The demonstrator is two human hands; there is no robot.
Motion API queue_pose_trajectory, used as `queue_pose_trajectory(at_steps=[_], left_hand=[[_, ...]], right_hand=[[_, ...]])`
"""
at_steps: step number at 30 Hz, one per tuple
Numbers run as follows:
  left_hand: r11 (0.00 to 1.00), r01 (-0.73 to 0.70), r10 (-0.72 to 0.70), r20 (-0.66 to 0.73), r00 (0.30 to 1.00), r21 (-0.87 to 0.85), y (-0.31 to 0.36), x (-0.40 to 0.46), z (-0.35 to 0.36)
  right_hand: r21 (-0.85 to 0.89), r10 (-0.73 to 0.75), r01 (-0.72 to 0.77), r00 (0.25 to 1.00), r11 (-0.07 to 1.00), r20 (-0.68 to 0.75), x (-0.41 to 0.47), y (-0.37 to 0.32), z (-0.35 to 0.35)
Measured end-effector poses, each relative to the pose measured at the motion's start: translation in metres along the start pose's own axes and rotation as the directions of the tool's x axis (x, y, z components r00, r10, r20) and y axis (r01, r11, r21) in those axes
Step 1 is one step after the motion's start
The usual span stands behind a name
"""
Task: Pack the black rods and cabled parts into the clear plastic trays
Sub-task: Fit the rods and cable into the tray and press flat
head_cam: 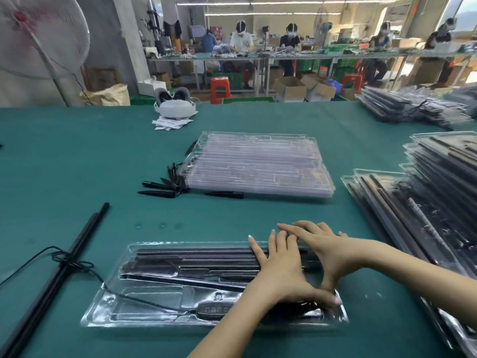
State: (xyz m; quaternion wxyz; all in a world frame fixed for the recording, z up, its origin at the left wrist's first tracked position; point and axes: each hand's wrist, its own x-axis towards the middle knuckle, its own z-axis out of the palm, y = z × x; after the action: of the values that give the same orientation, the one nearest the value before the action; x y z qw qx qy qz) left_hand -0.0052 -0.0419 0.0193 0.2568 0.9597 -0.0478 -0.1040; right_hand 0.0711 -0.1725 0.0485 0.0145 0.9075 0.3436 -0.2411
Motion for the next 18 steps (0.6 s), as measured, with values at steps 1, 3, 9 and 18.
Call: queue_pose_trajectory(at_steps=[1,3,9,18], left_hand=[[0.997,-0.028,0.026,-0.022,0.999,-0.075,-0.004,-0.004,-0.005],[0.972,-0.086,0.064,-0.104,0.993,-0.220,-0.017,-0.014,-0.018],[0.996,-0.034,0.061,-0.326,0.943,0.088,-0.098,-0.062,-0.064],[0.936,0.144,-0.066,-0.242,0.968,0.322,-0.132,-0.088,-0.043]], right_hand=[[0.006,-0.011,0.011,1.000,1.000,-0.012,-0.001,0.002,0.000],[0.028,-0.034,0.034,0.999,0.999,-0.016,-0.004,0.007,0.000],[0.404,-0.143,0.130,0.990,0.905,0.003,-0.016,0.002,-0.012],[0.012,-0.067,0.075,0.944,0.997,-0.322,0.007,-0.096,0.053]])
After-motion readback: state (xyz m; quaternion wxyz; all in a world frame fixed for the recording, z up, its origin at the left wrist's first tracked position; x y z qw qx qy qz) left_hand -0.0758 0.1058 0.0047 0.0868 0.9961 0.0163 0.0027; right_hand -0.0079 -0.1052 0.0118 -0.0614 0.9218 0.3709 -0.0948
